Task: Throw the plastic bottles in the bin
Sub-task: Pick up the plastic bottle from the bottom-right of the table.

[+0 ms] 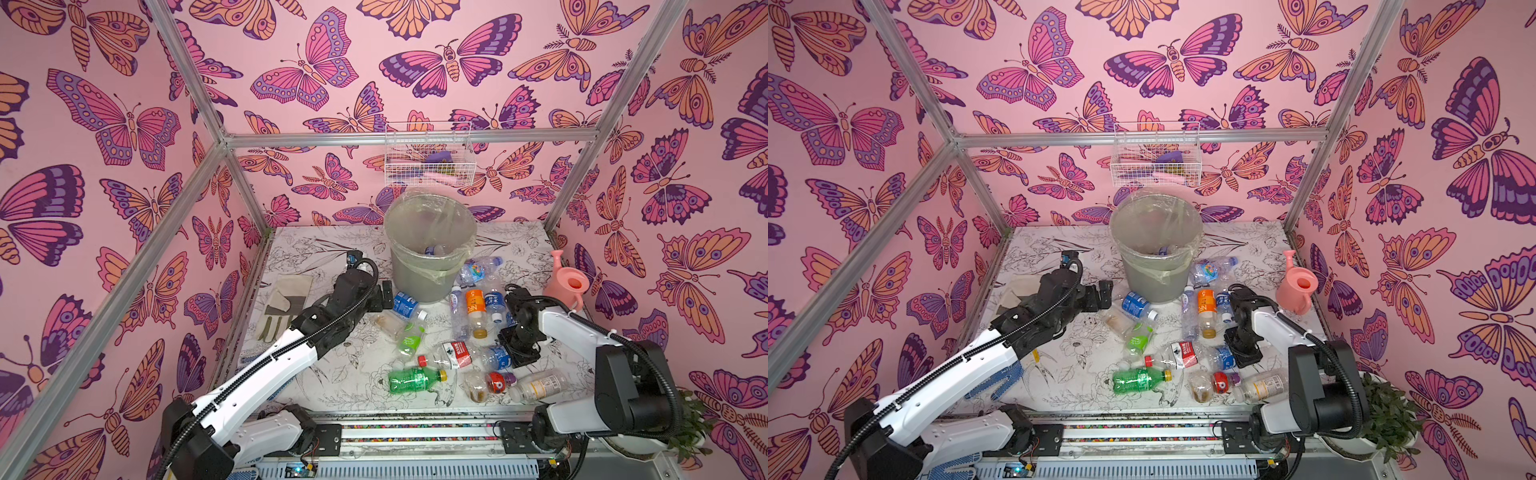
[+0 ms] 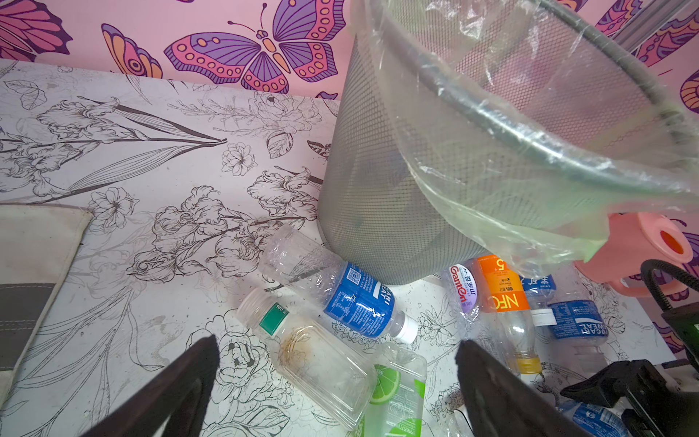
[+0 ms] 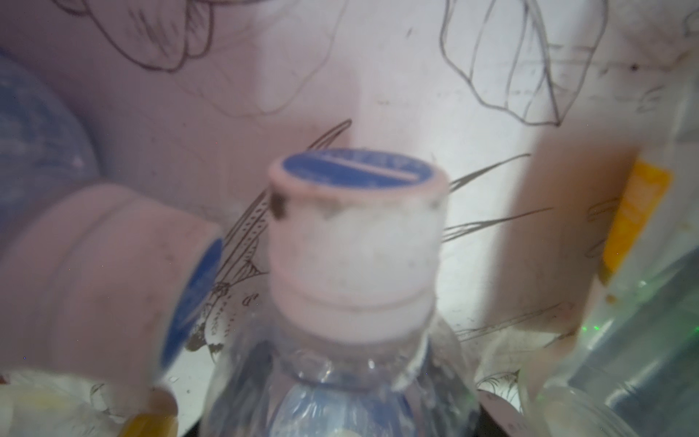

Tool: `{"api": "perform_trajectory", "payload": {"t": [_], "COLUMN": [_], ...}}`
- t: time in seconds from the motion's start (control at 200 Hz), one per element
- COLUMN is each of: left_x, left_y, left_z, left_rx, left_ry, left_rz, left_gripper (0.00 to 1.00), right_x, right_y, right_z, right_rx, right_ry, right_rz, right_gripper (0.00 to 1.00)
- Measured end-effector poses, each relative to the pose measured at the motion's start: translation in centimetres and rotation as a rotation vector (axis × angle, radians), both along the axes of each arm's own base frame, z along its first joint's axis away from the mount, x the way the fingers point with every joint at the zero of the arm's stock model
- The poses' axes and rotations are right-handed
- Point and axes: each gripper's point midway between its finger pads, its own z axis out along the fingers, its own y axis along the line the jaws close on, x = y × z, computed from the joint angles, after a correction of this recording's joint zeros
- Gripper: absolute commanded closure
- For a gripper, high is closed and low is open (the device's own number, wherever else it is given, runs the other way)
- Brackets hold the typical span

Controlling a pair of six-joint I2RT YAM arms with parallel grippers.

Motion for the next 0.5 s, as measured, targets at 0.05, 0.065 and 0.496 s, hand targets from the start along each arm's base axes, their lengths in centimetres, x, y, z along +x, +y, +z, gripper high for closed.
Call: {"api": "perform_trajectory", "payload": {"t": [0.05,0.065,0.496], "left_x": [0.0,0.0,0.0], "left_y": [0.1,0.1,0.2], "left_z": [0.1,0.1,0.4], "left_rx": [-0.001,-0.001,-0.007], "left_ry": [-0.002,-0.002,-0.009], "left_rz": [0.002,0.003,0.005], "left_gripper": [0.00,0.00,0.00], "right_x": [0.1,0.1,1.4], "right_y": [0.0,0.0,0.2], "right_z": [0.1,0.1,3.2], "right_rx": [0.000,0.001,0.019], "right_ry": [-0.006,-0.007,-0.141], "right_rz": [0.000,0.000,0.023], "right_gripper": [0.58,0.59,0.91]}}
